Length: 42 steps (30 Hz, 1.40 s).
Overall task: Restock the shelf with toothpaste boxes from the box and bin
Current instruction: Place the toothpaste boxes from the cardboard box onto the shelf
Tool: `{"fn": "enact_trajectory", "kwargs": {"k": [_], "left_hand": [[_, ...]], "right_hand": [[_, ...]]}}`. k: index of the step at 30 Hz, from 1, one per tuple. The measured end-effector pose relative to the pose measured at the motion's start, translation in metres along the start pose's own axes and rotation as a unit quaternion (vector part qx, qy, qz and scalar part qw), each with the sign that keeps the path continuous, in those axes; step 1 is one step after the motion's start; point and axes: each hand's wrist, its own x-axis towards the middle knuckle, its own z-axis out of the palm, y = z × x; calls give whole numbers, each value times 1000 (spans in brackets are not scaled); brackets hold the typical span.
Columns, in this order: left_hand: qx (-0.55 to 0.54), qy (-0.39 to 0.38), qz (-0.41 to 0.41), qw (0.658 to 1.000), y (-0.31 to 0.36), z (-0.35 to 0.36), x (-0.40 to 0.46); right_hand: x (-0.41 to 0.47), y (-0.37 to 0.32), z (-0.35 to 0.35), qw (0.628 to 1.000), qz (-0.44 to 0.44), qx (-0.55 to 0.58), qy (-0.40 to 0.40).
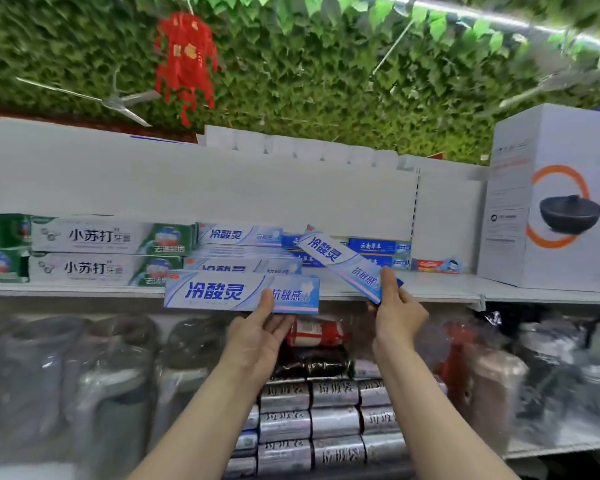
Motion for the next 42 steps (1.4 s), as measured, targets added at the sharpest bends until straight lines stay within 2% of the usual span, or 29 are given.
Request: {"fn": "enact_trajectory", "kwargs": {"k": [6,11,16,20,23,25,26,28,30,32,35,38,40,42], "left_hand": [[6,10,13,1000,-25,25,23],[15,10,28,999,-34,36,28],[14,4,33,999,-37,40,31],[11,3,39,999,-37,43,34],[7,2,42,999,-35,42,38],[5,-4,42,999,-34,40,41],[5,-8,43,999,-34,40,41],[7,-12,42,999,-32,38,42],[5,-21,36,999,-29,37,44],[9,-32,34,999,-23,37,46],[53,-38,42,997,-9,37,47],[214,-24,55,975,9,35,46],[340,29,99,935,22,32,46],[436,98,197,872,37,24,48]], "right_hand": [[38,12,-4,998,-13,-61,-14],[58,20,4,987,-60,-149,-21],[58,25,4,983,-63,-169,-41],[50,16,0,974,-95,-207,-12],[37,6,-1,936,-217,-271,55],[31,-3,2,910,-293,-290,47],[30,-6,5,920,-279,-277,-1],[25,-12,17,950,-167,-210,-157],[16,-12,26,943,-74,-165,-278],[9,-12,32,933,-27,-132,-335],[11,-13,40,941,-7,-85,-328],[14,-18,51,953,-8,-24,-303],[16,-19,62,956,-16,-5,-294],[19,-17,75,957,-17,6,-291]]}}
